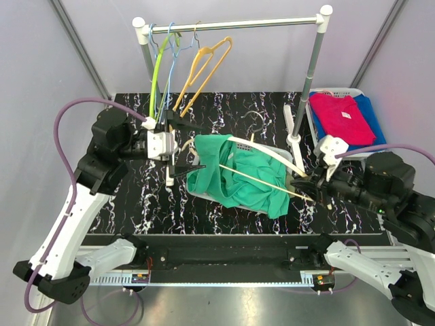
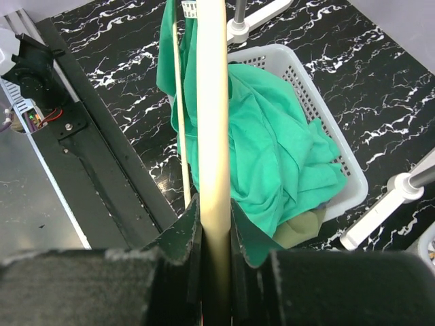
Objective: Remove the tank top from the hanger
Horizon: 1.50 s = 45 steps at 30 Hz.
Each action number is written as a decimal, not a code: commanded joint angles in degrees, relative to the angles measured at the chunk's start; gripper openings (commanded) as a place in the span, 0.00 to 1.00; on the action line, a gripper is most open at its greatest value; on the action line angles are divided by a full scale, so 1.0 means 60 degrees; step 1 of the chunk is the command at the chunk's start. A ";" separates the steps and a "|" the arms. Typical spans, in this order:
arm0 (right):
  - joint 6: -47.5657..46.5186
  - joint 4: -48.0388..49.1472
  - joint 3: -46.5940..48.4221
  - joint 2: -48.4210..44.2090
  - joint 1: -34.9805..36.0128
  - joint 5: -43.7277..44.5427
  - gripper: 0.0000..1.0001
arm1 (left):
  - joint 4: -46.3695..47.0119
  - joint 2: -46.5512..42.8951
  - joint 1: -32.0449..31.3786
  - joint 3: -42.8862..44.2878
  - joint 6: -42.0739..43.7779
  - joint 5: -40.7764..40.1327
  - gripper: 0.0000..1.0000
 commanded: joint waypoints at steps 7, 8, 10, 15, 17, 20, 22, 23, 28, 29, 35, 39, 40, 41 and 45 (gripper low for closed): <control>0.0088 -0.0383 0.0613 -0.0525 -0.0025 0.0276 0.00 | 0.0890 -0.1600 0.0033 -0.2775 -0.0742 -0.1394 0.99; 0.0117 -0.0398 0.0628 -0.0555 -0.0025 0.0291 0.00 | 0.0963 -0.1717 0.0033 -0.3270 -0.0845 -0.1555 0.99; 0.0117 -0.0427 0.0672 -0.0614 -0.0025 0.0305 0.00 | 0.1080 -0.1967 0.0048 -0.3640 -0.1210 -0.1702 0.99; 0.0088 -0.0515 0.0760 -0.0599 -0.0025 0.0422 0.00 | 0.1564 -0.2172 0.0077 -0.4285 -0.1812 -0.1776 0.99; 0.0059 -0.0559 0.0745 -0.0585 -0.0025 0.0496 0.00 | 0.1695 -0.2187 0.0106 -0.4330 -0.1857 -0.1893 0.99; 0.0058 -0.0720 0.0847 -0.0570 -0.0025 0.0510 0.00 | 0.1798 -0.2187 0.0150 -0.4374 -0.1755 -0.2068 0.99; 0.0102 -0.0851 0.1037 -0.0599 -0.0025 0.0598 0.00 | 0.1930 -0.2173 0.0209 -0.4476 -0.1769 -0.2230 0.99; 0.0175 -0.0910 0.1096 -0.0614 -0.0040 0.0569 0.00 | 0.2119 -0.2129 0.0209 -0.4535 -0.1769 -0.2274 0.99; 0.0336 -0.1217 0.1331 -0.0731 -0.0025 0.0379 0.00 | 0.2794 -0.2041 0.0267 -0.4580 -0.2047 -0.2552 0.99; 0.0351 -0.1247 0.1331 -0.0746 -0.0040 0.0379 0.00 | 0.3085 -0.2012 0.0282 -0.4434 -0.2091 -0.2611 0.99; 0.0454 -0.1350 0.1170 -0.0848 -0.0040 0.0188 0.00 | 0.3630 -0.1851 0.0678 -0.3759 -0.2603 -0.2715 0.99; 0.0440 -0.1350 0.1140 -0.0863 -0.0025 0.0232 0.00 | 0.3600 -0.1879 0.0722 -0.4080 -0.3407 -0.1516 0.99; 0.0439 -0.1350 0.1170 -0.0849 -0.0040 0.0203 0.00 | 0.3658 -0.1909 0.0722 -0.4197 -0.3511 -0.1107 0.99; 0.0439 -0.1364 0.1185 -0.0848 -0.0025 0.0203 0.00 | 0.3703 -0.1923 0.0707 -0.4329 -0.3614 -0.1059 0.99; 0.0454 -0.1409 0.1229 -0.0805 -0.0025 0.0144 0.00 | 0.4025 -0.1953 0.0722 -0.4374 -0.3878 -0.1176 0.99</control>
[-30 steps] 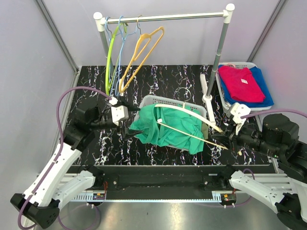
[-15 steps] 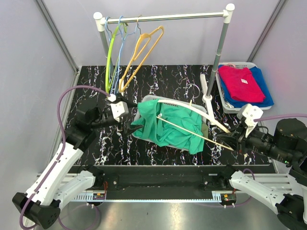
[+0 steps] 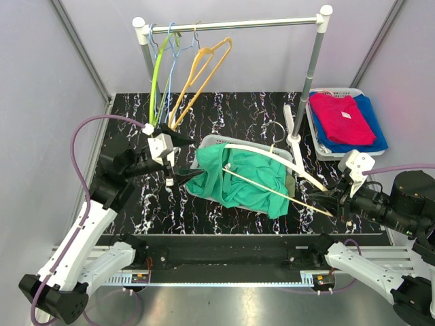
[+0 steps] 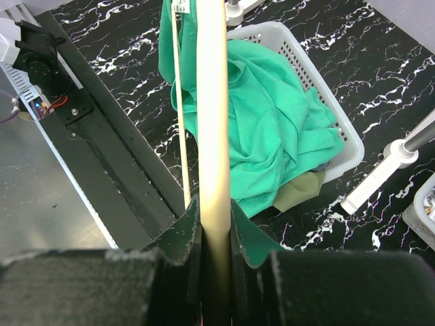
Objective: Remove the tank top from the hanger
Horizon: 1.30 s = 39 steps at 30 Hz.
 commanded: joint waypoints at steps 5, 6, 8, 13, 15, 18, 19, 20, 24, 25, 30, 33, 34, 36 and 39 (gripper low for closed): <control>0.0166 0.0489 0.0187 0.0085 -0.0025 -0.0264 0.00 | 0.1080 0.0052 0.0030 0.0064 -0.0557 0.0975 0.85; 0.0166 0.0504 0.0187 0.0070 -0.0040 -0.0278 0.00 | 0.1080 0.0037 0.0015 0.0064 -0.0527 0.1078 0.81; 0.0166 0.0504 0.0143 0.0056 -0.0025 -0.0264 0.00 | 0.1080 0.0022 0.0015 0.0064 -0.0527 0.1108 0.64; 0.0181 0.0534 0.0157 0.0085 -0.0040 -0.0235 0.00 | 0.1080 0.0007 0.0030 0.0005 -0.0468 0.1196 0.45; 0.0196 0.0534 0.0201 0.0114 -0.0025 -0.0176 0.00 | 0.1094 0.0022 0.0029 0.0034 -0.0468 0.1196 0.32; 0.0181 0.0519 0.0231 0.0143 -0.0025 -0.0161 0.00 | 0.1109 0.0008 0.0030 0.0078 -0.0498 0.1007 0.11; 0.0181 0.0533 0.0231 0.0129 -0.0025 -0.0161 0.00 | 0.1095 0.0022 0.0030 0.0078 -0.0512 0.0991 0.02; 0.0181 0.0534 0.0216 0.0143 -0.0040 -0.0147 0.00 | 0.1095 0.0022 0.0044 0.0093 -0.0512 0.0947 0.01; 0.0240 0.0519 0.0245 0.0100 -0.0025 -0.0118 0.00 | 0.1095 0.0008 0.0059 0.0093 -0.0498 0.0786 0.02; 0.0240 0.0461 0.0303 0.0100 -0.0025 -0.0103 0.00 | 0.1095 0.0008 0.0073 0.0107 -0.0512 0.0728 0.01; 0.0517 0.0168 0.0596 0.0012 -0.0025 0.0131 0.00 | 0.1007 -0.0007 0.0088 0.0122 0.0029 -0.1868 0.00; 0.0707 0.0050 0.0714 -0.0251 -0.0025 0.0424 0.00 | 0.0978 0.0197 0.0088 0.0400 0.0249 -0.3913 0.00; 0.0766 0.0021 0.0743 -0.0412 -0.0025 0.0512 0.00 | 0.0919 0.0242 0.0088 0.0473 0.0424 -0.4090 0.00; 0.0986 -0.0008 0.0758 -0.0632 -0.0025 0.0688 0.00 | 0.0831 0.0344 0.0074 0.0634 0.0382 -0.4428 0.00; 0.1337 0.0050 0.0729 -0.1202 -0.0025 0.0615 0.00 | 0.0860 0.0505 0.0074 0.0796 0.0059 -0.4782 0.00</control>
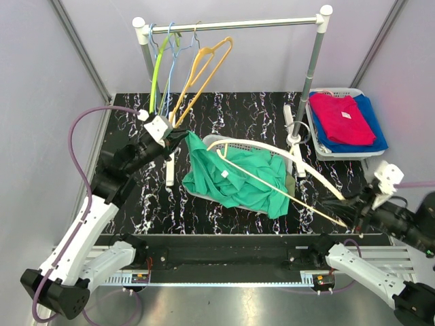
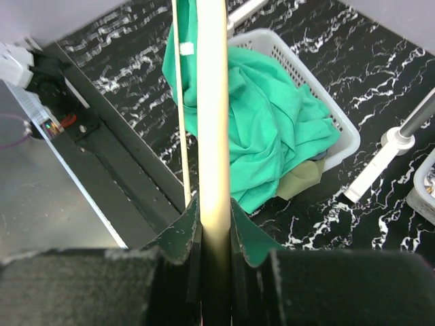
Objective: Remove the tank top from the hanger
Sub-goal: Remove the tank top from the hanger, then place the hanger at the clothesline.
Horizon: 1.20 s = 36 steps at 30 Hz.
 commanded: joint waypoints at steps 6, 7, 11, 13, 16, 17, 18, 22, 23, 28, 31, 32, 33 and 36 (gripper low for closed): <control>0.1031 0.0783 0.0555 -0.1427 -0.0025 0.0616 0.00 | 0.0365 0.0593 -0.0444 0.1077 -0.0734 0.0634 0.00; 0.1031 0.0871 0.0598 -0.1441 -0.0025 0.0936 0.00 | 0.0336 0.0726 -0.0533 0.1268 -0.0982 0.0752 0.00; 0.1133 0.1340 0.0570 -0.1178 -0.0025 0.2663 0.00 | -0.0043 0.1982 -0.1075 0.3137 -0.1525 0.1090 0.00; 0.1250 0.1603 0.0467 -0.0973 -0.0040 0.3905 0.00 | -0.0264 0.2497 -0.1558 0.3888 -0.1439 0.0944 0.00; 0.1572 0.1882 0.0277 -0.0841 -0.0025 0.4905 0.00 | -0.0397 0.3347 -0.2129 0.4828 -0.0971 0.0607 0.00; 0.1790 0.1926 0.0247 -0.0826 -0.0025 0.5170 0.00 | -0.0556 0.3668 -0.2261 0.4945 -0.0825 0.0375 0.00; 0.1851 0.2014 0.0204 -0.0826 -0.0054 0.5390 0.00 | -0.0674 0.3802 -0.2524 0.4917 -0.0432 0.0242 0.00; 0.2041 0.2146 0.0188 -0.0899 -0.0025 0.5963 0.00 | -0.1478 0.4067 -0.3170 0.3560 0.1035 -0.0402 0.00; 0.2056 0.2175 0.0189 -0.0899 -0.0025 0.6007 0.00 | -0.1655 0.4096 -0.3301 0.3265 0.1298 -0.0506 0.00; 0.1823 0.2336 0.0057 -0.0680 -0.0025 0.6242 0.00 | -0.2272 0.4227 -0.4327 0.1566 0.3175 -0.2115 0.00; 0.1734 0.2512 -0.0075 -0.0505 -0.0040 0.6243 0.00 | -0.2286 0.4563 -0.4489 0.1387 0.3293 -0.2481 0.00; 0.1734 0.2556 -0.0090 -0.0460 -0.0025 0.6213 0.00 | -0.2359 0.4710 -0.4562 0.1387 0.3337 -0.2629 0.00; 0.1719 0.2557 -0.0075 -0.0388 -0.0025 0.6198 0.00 | -0.2476 0.4857 -0.4591 0.1387 0.3453 -0.2703 0.00; 0.1676 0.2557 -0.0046 -0.0357 -0.0025 0.6111 0.00 | -0.2784 0.5384 -0.4766 0.1197 0.4007 -0.2982 0.00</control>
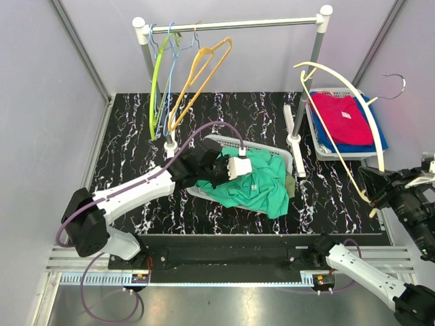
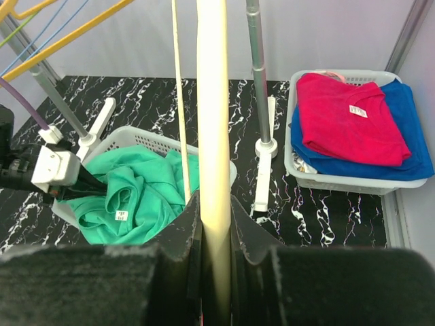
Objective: Remove the tank top from the hanger
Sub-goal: Place the hanger at the clothesline.
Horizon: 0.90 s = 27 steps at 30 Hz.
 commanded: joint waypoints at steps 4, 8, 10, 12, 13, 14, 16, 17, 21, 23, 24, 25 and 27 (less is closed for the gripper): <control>-0.0110 0.0957 0.0042 0.0323 -0.0018 0.0001 0.00 | -0.0463 0.1092 -0.0485 -0.0263 0.0977 -0.1123 0.04; -0.0080 0.0899 -0.0046 0.0426 -0.0018 -0.0160 0.00 | -0.3286 0.2790 -0.0850 0.1330 0.0172 -0.1019 0.56; 0.0021 0.0826 -0.0134 0.0514 -0.0018 -0.0205 0.00 | -0.4561 0.3610 -0.0953 0.2136 0.0009 -0.1296 0.63; 0.0080 0.0796 -0.0236 0.0616 -0.0018 -0.0205 0.00 | -0.4656 0.3644 -0.0983 0.2184 0.0271 -0.1400 0.69; 0.0095 0.0811 -0.0280 0.0631 -0.0018 -0.0234 0.00 | -0.4381 0.3484 -0.0983 0.2010 0.0375 -0.1415 0.71; 0.0081 0.0840 -0.0310 0.0646 -0.0018 -0.0248 0.00 | -0.4189 0.3381 -0.0983 0.1936 0.0434 -0.1459 0.75; 0.0052 0.0840 -0.0325 0.0763 -0.0018 -0.0351 0.00 | -0.3968 0.3176 -0.0954 0.1935 0.0332 -0.1329 0.80; 0.0037 0.0826 -0.0281 0.0865 -0.0032 -0.0366 0.00 | -0.3982 0.3102 -0.0925 0.1979 0.0216 -0.1226 0.82; -0.0080 0.0825 0.0070 0.1202 -0.0018 -0.0424 0.00 | -0.4128 0.2080 -0.0895 0.2403 0.0112 -0.1064 0.99; -0.0110 0.0826 0.0275 0.1421 -0.0018 -0.0395 0.00 | -0.4143 0.1595 -0.0895 0.2579 0.0040 -0.1180 0.99; -0.0110 0.0840 0.0334 0.1509 -0.0018 -0.0410 0.00 | -0.4143 0.1172 -0.0895 0.2739 -0.0034 -0.1268 0.99; -0.0110 0.0840 0.0378 0.1583 -0.0032 -0.0410 0.00 | -0.4201 0.1008 -0.0895 0.2857 -0.0121 -0.1414 0.99; -0.0110 0.0898 0.0495 0.1788 -0.0018 -0.0410 0.00 | -0.4362 0.0512 -0.0895 0.3222 -0.0327 -0.1503 0.99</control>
